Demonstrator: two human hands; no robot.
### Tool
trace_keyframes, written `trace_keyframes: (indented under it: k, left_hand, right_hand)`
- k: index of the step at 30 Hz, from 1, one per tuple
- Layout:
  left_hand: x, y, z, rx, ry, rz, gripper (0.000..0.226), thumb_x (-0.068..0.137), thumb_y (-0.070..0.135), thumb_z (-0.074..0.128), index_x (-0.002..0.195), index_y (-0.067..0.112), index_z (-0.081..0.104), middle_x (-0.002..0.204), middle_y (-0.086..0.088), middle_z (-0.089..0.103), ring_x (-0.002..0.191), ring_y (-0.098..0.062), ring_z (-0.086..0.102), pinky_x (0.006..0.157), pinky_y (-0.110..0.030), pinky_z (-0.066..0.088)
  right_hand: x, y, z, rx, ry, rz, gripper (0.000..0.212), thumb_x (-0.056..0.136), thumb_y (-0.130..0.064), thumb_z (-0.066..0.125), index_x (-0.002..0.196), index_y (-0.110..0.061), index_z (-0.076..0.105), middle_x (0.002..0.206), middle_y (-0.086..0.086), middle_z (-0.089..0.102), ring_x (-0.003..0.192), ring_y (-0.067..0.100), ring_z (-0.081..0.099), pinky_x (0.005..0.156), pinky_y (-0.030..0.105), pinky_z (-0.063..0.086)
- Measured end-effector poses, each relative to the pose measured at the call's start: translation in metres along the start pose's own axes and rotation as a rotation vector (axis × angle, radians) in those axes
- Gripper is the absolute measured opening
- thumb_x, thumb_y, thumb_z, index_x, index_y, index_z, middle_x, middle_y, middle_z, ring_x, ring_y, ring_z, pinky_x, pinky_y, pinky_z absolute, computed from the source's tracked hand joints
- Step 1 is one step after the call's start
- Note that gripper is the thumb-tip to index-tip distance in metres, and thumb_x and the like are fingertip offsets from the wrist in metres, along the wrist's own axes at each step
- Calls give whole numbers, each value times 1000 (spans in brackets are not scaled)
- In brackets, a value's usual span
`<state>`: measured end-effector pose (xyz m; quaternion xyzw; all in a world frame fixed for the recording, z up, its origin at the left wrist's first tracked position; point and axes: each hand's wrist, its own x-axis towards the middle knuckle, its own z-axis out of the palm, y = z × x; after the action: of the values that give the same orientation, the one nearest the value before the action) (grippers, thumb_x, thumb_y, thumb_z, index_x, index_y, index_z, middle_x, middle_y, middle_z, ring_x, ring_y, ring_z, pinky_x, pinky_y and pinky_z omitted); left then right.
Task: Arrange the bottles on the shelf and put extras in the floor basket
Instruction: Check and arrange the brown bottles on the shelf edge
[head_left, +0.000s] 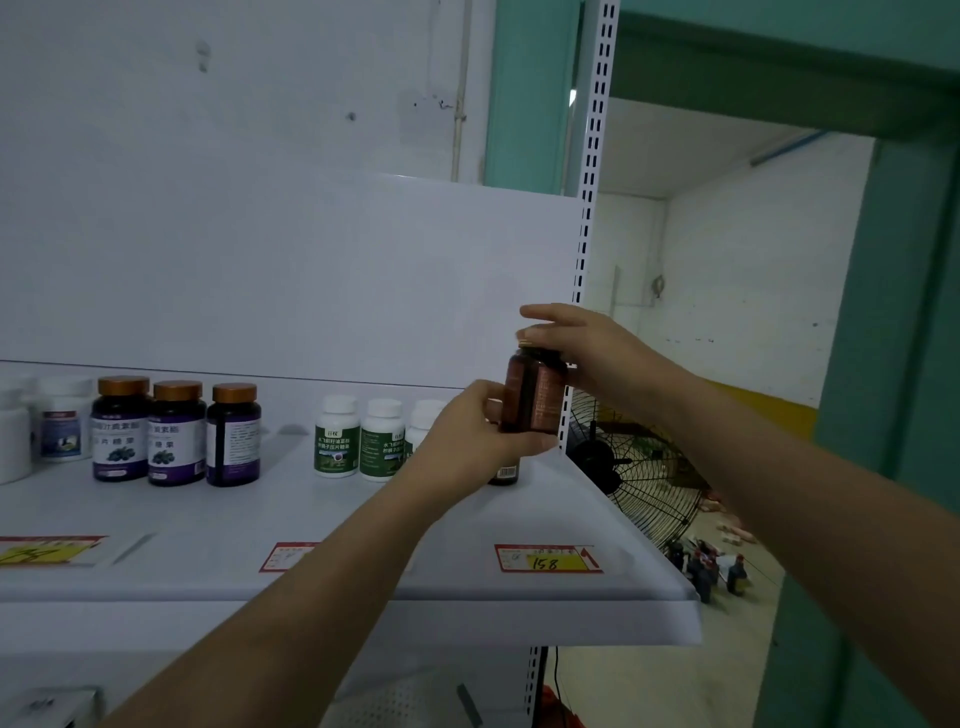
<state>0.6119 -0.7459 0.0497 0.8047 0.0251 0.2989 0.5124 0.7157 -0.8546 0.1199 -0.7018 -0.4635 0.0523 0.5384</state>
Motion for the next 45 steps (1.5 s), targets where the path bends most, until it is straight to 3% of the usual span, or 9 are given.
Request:
trace_keyframes:
  k: [4,11,16,21,26,30,36,39,45]
  left_hand:
    - [4,0,4,90,169,16,58,68,29,83,110,18,44,97,9,52,94,-16,58,74,-25,47]
    - [-1,-2,3,-29,34,-33,56,77,31,75,124,21,48,112,5,59,88,-3,56,71,-14,43]
    - [2,-7,9,20,184,8,55,69,21,82,108,21,44,99,7,54,82,-5,56,61,-13,40]
    - [0,-2,8,-65,43,-18,65,75,25,78,126,22,39,105,11,52,83,1,55,65,-12,39]
    - [2,-3,6,-94,23,-8,38,77,26,75,106,28,51,93,17,59,77,5,57,57,-7,41]
    - [4,-2,10,-103,184,2,58,68,21,83,110,19,44,94,12,54,84,-5,57,68,-17,46]
    - [2,0,7,-108,32,-18,68,74,27,78,130,22,40,108,11,56,88,-2,57,75,-15,43]
    - [3,-3,5,-115,-39,-7,42,79,22,74,115,27,52,99,15,61,83,7,57,63,-7,41]
    - [3,-1,9,-203,-43,-3,48,78,20,74,121,22,52,103,9,63,84,-3,62,53,-4,46]
  right_hand:
    - [0,0,3,-103,74,-5,52,83,-42,68,129,-22,53,112,2,61,100,10,63,81,25,53]
    - [0,4,-5,101,8,12,39,93,-17,59,131,-21,52,122,8,61,110,22,62,96,38,50]
    - [1,6,3,-84,66,28,59,81,-42,70,134,-25,49,126,2,54,109,16,58,93,33,50]
    - [2,6,-2,48,105,-9,53,83,-17,72,132,-22,51,117,5,62,107,21,62,99,39,49]
    - [1,5,-5,205,4,-19,61,87,-1,63,140,-21,42,128,9,53,117,26,57,99,38,48]
    - [0,6,-5,59,56,36,62,80,-36,72,135,-24,48,121,3,59,114,18,58,101,41,45]
    - [-6,8,-13,140,83,8,41,89,-22,64,129,-19,54,115,8,65,106,19,64,91,35,52]
    - [-8,9,-15,235,30,4,39,92,-18,60,130,-18,53,119,9,63,107,19,63,86,31,53]
    - [-8,4,-13,209,-8,-5,32,94,-20,57,126,-20,58,118,3,65,108,16,62,87,32,51]
